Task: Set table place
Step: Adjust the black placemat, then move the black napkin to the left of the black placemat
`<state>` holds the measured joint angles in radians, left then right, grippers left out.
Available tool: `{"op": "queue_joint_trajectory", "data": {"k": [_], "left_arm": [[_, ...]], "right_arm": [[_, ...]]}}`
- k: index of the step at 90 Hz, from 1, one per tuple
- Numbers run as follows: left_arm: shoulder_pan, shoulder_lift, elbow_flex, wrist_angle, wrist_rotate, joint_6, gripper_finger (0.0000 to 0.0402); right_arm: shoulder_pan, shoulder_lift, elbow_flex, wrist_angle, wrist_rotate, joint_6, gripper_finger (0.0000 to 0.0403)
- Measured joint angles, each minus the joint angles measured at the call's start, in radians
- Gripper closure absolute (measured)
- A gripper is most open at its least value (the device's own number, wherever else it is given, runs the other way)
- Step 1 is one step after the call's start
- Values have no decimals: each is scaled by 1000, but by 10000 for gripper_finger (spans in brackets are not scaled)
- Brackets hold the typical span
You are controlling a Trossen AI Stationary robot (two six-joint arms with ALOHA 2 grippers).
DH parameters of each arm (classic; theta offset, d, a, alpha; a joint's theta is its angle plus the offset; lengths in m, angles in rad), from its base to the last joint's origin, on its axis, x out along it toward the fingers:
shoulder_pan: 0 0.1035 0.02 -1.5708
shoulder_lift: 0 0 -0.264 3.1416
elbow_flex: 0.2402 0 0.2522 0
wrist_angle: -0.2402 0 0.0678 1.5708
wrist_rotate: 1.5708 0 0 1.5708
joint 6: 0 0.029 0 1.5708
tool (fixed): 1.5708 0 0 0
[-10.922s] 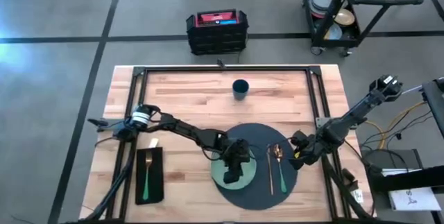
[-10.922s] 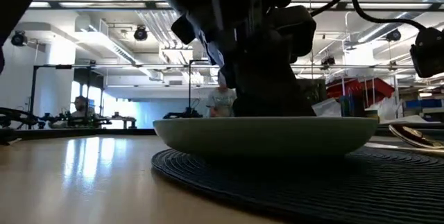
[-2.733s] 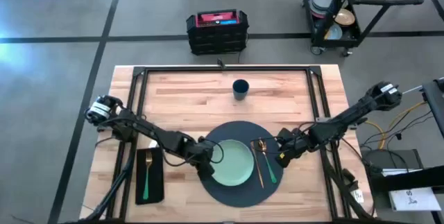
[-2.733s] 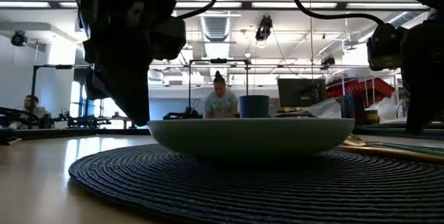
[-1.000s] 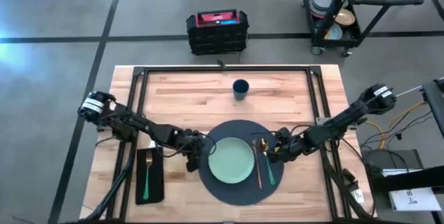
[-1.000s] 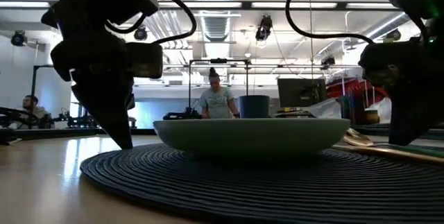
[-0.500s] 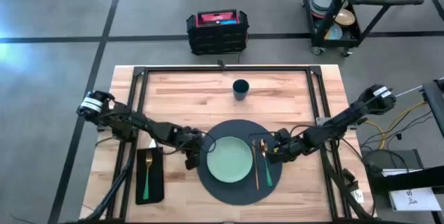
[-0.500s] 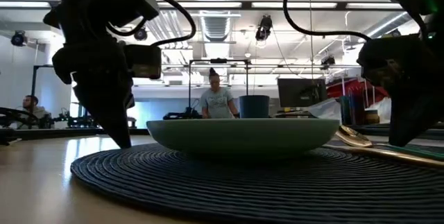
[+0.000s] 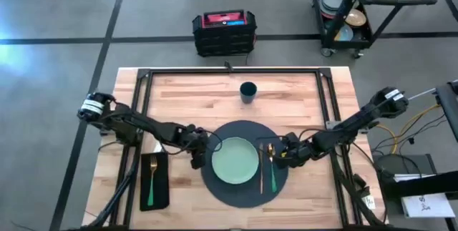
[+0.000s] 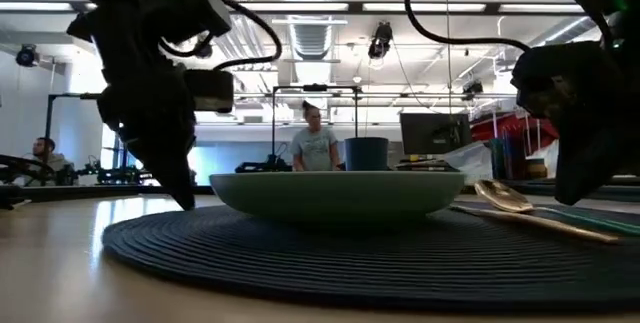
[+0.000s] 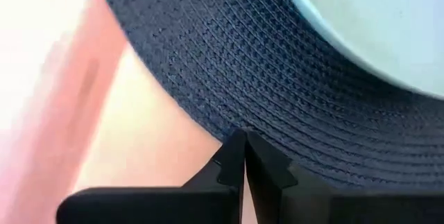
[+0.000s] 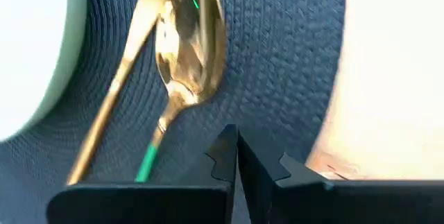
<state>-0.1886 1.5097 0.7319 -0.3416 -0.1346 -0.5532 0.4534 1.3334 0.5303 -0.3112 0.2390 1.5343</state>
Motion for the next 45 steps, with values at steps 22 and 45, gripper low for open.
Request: {"op": "queue_joint_trajectory", "data": {"k": [22, 45], "left_arm": [[-10, -140, 7, -103, -11, -83, 402], [-73, -224, 10, -132, 73, -205, 402]], "right_arm": [[0, -2, 1, 0, 8, 0, 403], [0, -8, 23, -1, 19, -10, 403]]}}
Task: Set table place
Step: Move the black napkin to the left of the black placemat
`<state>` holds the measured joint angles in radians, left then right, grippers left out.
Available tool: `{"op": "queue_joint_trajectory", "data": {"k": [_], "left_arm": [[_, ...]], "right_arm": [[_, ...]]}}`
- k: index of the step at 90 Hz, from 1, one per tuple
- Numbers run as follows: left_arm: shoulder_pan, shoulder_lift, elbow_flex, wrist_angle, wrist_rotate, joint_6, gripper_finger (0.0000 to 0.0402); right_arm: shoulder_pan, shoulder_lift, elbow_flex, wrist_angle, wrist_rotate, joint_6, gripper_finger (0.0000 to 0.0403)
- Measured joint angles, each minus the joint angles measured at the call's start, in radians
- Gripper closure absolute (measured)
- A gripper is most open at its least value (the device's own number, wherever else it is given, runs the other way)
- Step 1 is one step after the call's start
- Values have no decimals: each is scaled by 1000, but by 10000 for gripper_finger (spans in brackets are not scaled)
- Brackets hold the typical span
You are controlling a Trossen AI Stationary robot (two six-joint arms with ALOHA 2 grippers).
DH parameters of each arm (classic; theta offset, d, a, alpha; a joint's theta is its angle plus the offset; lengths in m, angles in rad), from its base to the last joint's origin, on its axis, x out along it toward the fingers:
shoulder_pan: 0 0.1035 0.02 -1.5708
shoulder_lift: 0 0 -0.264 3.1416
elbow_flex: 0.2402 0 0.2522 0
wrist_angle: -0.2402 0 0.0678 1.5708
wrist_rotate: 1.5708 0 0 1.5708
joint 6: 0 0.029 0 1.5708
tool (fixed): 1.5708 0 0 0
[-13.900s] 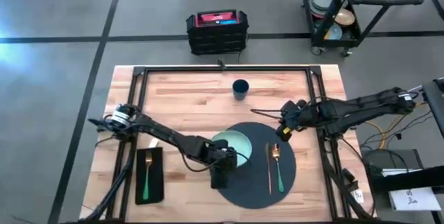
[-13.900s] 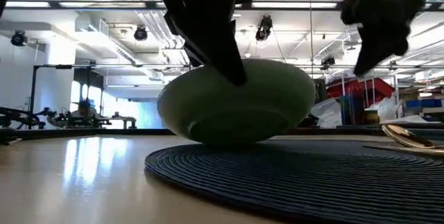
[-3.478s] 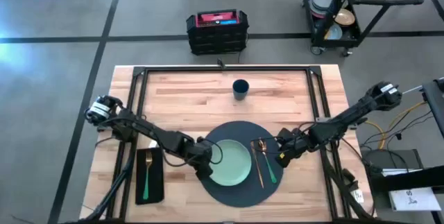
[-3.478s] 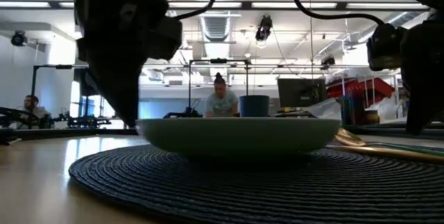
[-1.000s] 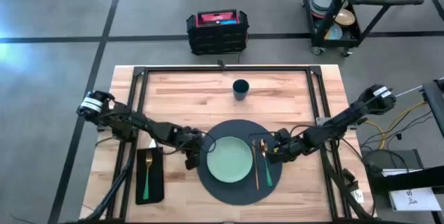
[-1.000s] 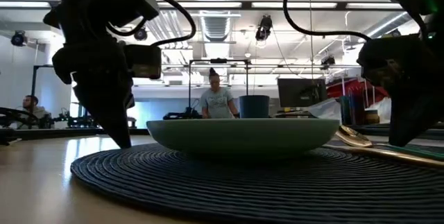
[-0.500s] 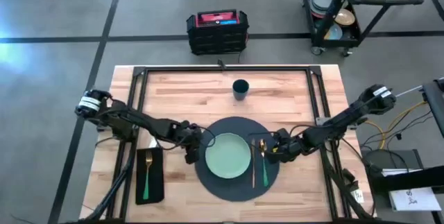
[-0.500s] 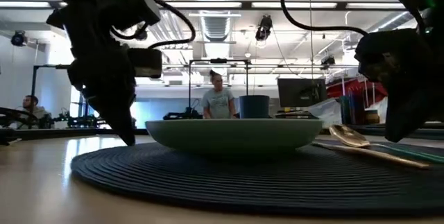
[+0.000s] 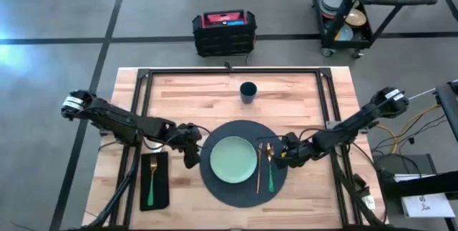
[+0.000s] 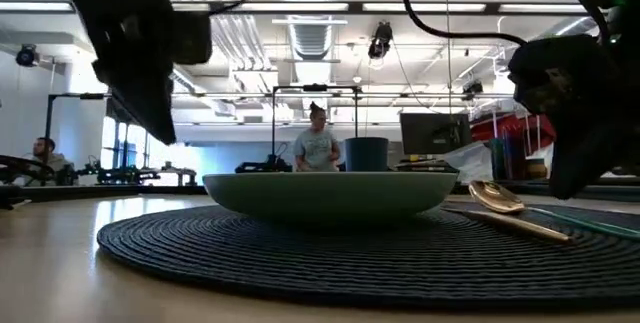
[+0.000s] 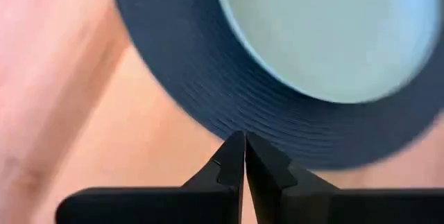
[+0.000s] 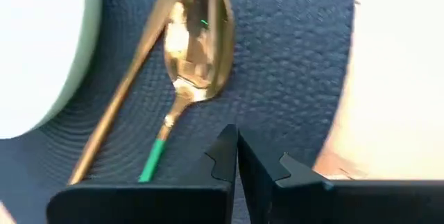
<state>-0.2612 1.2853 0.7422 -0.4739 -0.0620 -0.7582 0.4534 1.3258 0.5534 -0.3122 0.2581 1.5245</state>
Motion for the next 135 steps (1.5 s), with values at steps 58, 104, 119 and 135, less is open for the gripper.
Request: {"op": "queue_joint_trajectory", "data": {"k": [58, 104, 119, 135], "left_arm": [[-246, 0, 1, -282, 98, -392, 402], [-273, 0, 1, -389, 162, -536, 402], [-311, 0, -1, -398, 157, -583, 402], [-372, 0, -29, -410, 158, -683, 402]], "right_arm": [[-43, -65, 293, -4, 313, -404, 403], [-101, -65, 514, -193, 363, -624, 403], [-101, -64, 524, -182, 382, -684, 403], [-74, -67, 526, -170, 525, -713, 403]]}}
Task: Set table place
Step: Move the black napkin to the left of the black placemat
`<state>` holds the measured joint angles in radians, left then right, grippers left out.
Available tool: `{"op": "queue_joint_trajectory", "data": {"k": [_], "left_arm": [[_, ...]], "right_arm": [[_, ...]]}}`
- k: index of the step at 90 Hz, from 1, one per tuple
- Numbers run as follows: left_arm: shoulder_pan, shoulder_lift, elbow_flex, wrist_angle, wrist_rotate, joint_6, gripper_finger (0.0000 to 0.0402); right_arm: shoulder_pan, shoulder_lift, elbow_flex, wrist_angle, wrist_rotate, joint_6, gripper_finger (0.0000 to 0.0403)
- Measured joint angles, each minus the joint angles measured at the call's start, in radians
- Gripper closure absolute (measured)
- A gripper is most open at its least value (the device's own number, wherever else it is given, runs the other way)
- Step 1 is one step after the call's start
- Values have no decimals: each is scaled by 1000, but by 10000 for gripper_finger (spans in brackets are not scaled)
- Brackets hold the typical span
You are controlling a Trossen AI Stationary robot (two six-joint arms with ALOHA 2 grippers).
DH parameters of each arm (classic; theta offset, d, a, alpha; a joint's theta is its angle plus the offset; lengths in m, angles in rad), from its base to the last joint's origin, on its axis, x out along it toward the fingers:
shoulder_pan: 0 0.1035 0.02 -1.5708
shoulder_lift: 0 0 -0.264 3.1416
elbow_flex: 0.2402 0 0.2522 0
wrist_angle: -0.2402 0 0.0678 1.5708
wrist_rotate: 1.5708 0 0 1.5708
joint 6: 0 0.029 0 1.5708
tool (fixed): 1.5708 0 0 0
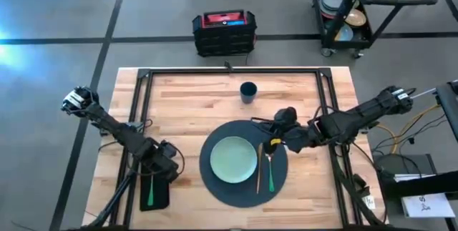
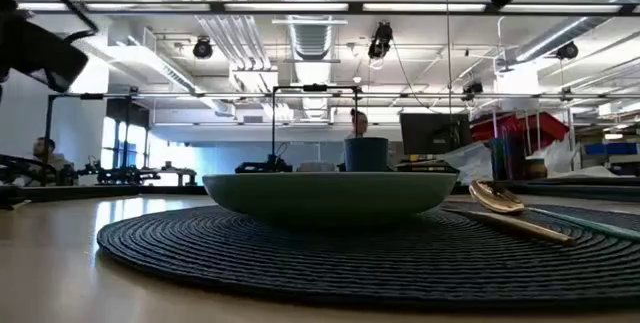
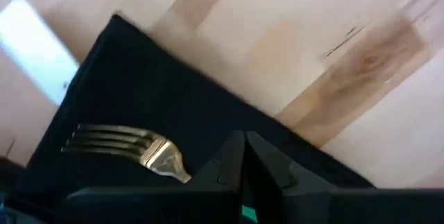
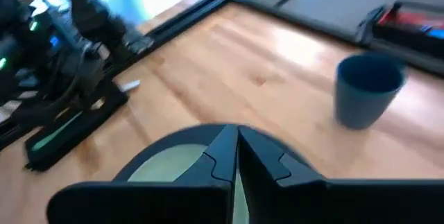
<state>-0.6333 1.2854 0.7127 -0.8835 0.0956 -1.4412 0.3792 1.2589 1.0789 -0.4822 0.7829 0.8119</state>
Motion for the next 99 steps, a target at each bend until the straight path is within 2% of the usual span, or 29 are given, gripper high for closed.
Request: {"op": "queue_joint_trajectory", "data": {"k": [17, 33, 47, 72, 86, 99], "left_arm": [[-56, 0, -39, 75, 29, -86, 402], [-67, 0, -105, 197, 24, -141, 402], [-67, 6, -143, 221, 23, -169, 402], [-64, 4, -182, 263, -3, -138, 402], [-40, 5, -190, 297, -79, -93, 402], [21, 5, -206, 393, -138, -8, 402]], "right_arm": [[0, -9, -1, -12, 8, -4, 403], [0, -8, -3, -14, 4, -5, 403], [0, -7, -3, -14, 4, -4, 403], [0, -7, -3, -14, 3, -2, 403], [0, -7, -3, -14, 4, -3, 403], [-2, -7, -3, -14, 4, -3, 403]]}}
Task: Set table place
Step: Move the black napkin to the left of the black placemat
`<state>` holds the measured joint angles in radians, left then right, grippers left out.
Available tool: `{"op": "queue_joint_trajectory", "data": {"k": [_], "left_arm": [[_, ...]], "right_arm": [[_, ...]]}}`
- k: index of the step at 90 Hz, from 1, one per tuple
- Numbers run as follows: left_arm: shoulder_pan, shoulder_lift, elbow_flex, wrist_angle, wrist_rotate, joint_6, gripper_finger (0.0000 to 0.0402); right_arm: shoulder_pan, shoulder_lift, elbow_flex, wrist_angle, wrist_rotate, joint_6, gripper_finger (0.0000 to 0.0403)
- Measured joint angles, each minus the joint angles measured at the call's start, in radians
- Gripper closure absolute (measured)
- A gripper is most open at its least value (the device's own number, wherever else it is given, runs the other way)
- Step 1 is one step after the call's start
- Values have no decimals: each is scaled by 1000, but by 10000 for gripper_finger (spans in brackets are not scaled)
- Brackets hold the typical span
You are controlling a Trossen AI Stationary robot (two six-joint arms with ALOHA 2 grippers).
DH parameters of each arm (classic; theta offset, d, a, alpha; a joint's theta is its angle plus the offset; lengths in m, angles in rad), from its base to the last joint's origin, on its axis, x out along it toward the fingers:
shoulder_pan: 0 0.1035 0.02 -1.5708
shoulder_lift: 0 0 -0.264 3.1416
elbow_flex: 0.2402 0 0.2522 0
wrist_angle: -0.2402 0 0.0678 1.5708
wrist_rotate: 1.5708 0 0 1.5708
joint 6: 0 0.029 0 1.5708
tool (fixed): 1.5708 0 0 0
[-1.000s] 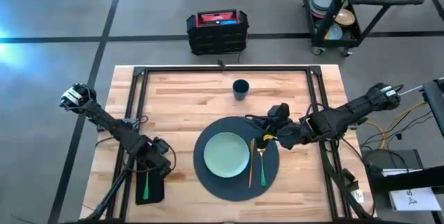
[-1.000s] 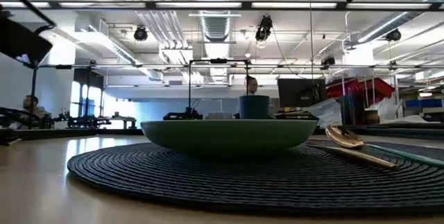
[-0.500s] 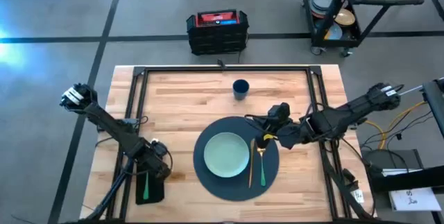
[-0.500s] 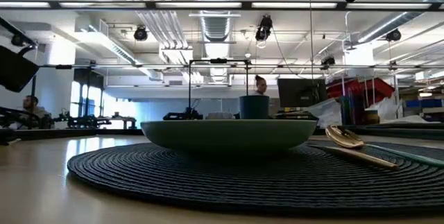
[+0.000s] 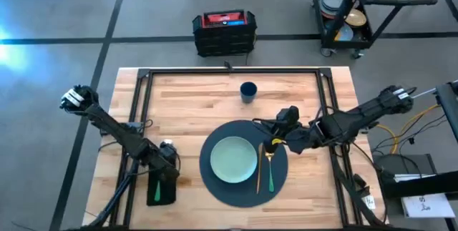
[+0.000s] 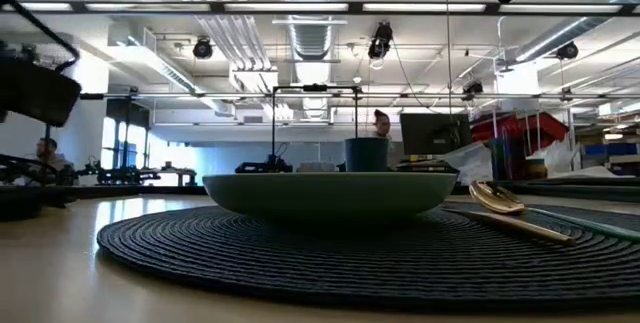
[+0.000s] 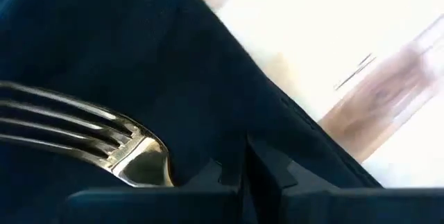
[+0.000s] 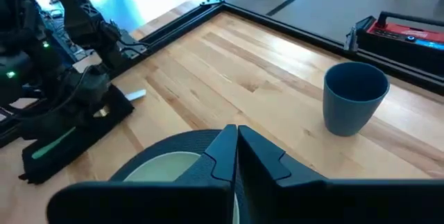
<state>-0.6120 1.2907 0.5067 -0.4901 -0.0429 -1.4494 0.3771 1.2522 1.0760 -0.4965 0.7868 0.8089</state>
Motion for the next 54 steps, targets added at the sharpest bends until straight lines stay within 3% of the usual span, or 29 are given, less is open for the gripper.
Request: {"op": "queue_joint_trajectory", "data": {"k": [29, 54], "left_arm": [[186, 1, -10, 84, -24, 228, 402], [284, 3, -12, 173, 2, 376, 402]], "right_arm": [[0, 0, 0, 0, 0, 2, 403], [-5, 0, -1, 0, 0, 3, 403]]}}
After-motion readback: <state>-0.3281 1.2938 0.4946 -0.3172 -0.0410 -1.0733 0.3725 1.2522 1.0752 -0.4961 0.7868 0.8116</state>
